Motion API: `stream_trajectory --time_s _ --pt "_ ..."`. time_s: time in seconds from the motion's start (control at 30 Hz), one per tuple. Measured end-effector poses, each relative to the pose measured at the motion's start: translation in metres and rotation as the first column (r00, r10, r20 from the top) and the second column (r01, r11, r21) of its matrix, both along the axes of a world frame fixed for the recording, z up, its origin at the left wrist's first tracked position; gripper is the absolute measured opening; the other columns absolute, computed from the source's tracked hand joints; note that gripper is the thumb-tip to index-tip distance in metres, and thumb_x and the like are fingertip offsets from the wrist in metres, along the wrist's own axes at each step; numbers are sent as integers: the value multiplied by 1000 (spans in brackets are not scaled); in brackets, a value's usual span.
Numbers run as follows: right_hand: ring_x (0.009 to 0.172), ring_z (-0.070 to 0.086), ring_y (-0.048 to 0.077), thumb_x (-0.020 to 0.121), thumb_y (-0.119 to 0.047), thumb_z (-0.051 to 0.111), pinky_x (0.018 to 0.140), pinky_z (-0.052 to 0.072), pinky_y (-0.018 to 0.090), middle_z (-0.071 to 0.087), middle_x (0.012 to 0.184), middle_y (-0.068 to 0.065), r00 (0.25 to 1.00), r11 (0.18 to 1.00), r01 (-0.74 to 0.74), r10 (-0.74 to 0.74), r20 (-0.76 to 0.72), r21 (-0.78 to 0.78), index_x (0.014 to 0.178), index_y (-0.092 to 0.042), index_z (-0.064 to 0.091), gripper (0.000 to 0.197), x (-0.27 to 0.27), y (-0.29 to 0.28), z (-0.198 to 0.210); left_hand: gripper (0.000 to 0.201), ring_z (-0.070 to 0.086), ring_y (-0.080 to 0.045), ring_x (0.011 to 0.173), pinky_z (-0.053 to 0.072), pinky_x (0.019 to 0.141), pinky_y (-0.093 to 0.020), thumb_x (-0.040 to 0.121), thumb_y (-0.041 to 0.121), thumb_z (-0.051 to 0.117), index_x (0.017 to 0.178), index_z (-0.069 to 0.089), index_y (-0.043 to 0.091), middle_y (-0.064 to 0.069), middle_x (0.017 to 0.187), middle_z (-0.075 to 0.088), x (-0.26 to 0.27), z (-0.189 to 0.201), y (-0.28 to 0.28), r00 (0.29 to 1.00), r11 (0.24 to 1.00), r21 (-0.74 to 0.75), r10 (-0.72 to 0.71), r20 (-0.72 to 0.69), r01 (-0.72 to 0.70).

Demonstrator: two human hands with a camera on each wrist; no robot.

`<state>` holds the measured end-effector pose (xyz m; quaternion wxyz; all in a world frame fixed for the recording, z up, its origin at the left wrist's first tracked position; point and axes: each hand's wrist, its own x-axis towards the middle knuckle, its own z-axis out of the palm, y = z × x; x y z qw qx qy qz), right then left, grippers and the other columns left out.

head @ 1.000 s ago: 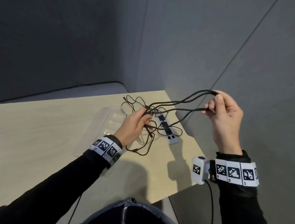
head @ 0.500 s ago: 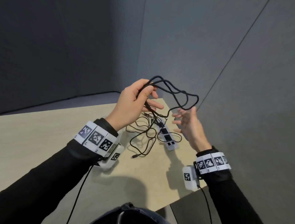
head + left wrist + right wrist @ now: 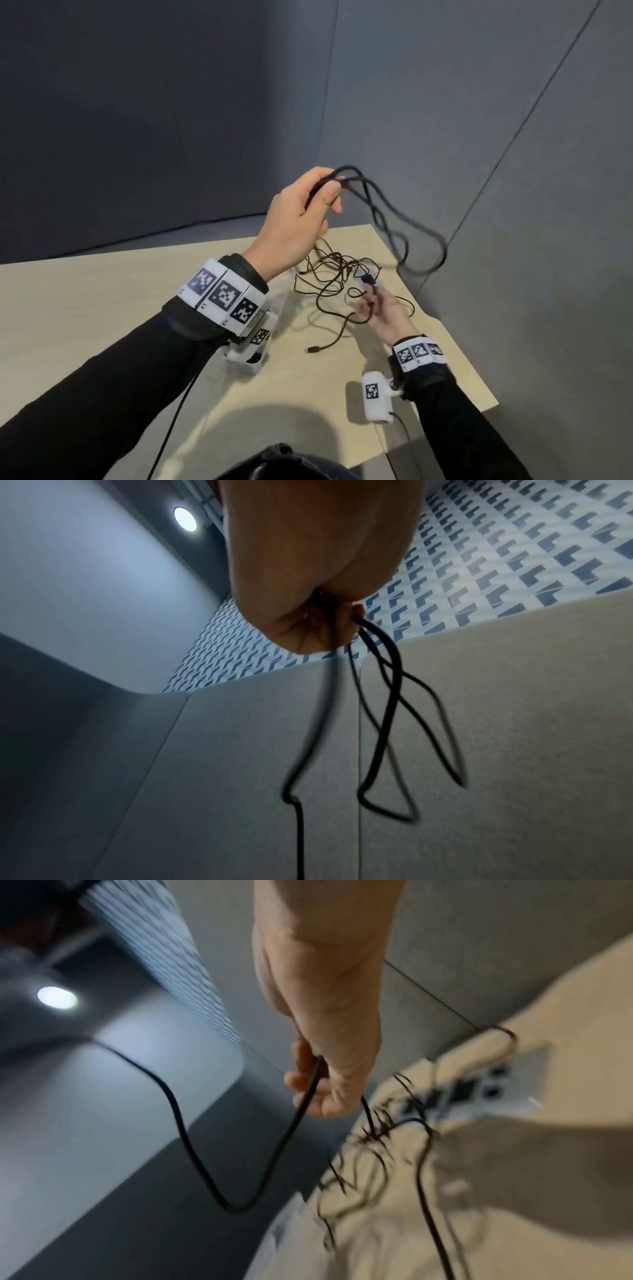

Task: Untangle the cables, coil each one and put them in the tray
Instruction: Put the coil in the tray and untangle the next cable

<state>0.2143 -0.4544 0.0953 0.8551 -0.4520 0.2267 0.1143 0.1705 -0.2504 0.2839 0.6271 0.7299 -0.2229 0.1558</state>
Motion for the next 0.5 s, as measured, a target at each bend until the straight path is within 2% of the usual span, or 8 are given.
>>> stream_trajectory --time_s 0.07,0.13,0.2,0.27,0.37,0.43,0.5 --pt "33 32 5 102 -26 34 36 31 14 31 39 -9 997 996 -4 11 80 -86 90 -13 58 30 5 -11 29 17 47 -10 54 41 55 -26 97 27 46 106 60 23 11 71 59 4 -14 11 997 988 145 49 55 -56" --pt "37 23 5 102 -22 34 37 21 17 26 44 -10 976 960 10 51 210 -281 98 -13 59 27 3 -24 67 21 57 -3 66 49 68 -29 92 41 47 105 61 32 12 83 68 6 -34 21 999 934 356 19 49 -35" --pt "41 23 5 100 -20 37 39 21 18 29 47 -11 943 899 49 102 317 -435 100 -14 61 25 0 -38 104 33 62 -4 80 51 79 -32 84 55 45 103 63 36 13 91 71 6 -58 25 1000 799 601 1 -20 11" --pt "42 27 5 101 -22 38 40 26 17 34 49 -11 903 831 99 156 400 -548 96 -18 65 27 -4 -50 138 38 63 -7 84 50 80 -30 79 60 45 99 67 37 14 92 71 3 -82 24 994 658 749 -1 -111 84" --pt "45 28 5 101 -24 42 43 26 17 37 54 -10 827 729 179 252 502 -661 89 -22 67 28 -5 -63 178 34 61 -8 91 48 79 -26 83 56 47 101 66 35 16 98 69 -5 -113 12 979 518 833 -62 -192 196" --pt "46 29 6 101 -23 43 46 24 19 36 57 -6 785 672 219 310 537 -708 83 -23 66 29 -4 -67 199 31 60 -10 98 46 82 -27 87 53 49 107 64 34 16 106 66 -7 -123 1 977 429 878 -75 -200 213" --pt "46 29 5 101 -21 42 48 23 21 35 57 -6 752 614 235 376 541 -754 79 -22 64 31 -4 -66 215 38 56 -10 107 45 88 -29 85 55 50 115 60 34 16 118 60 -1 -121 -8 978 408 891 -41 -202 201"
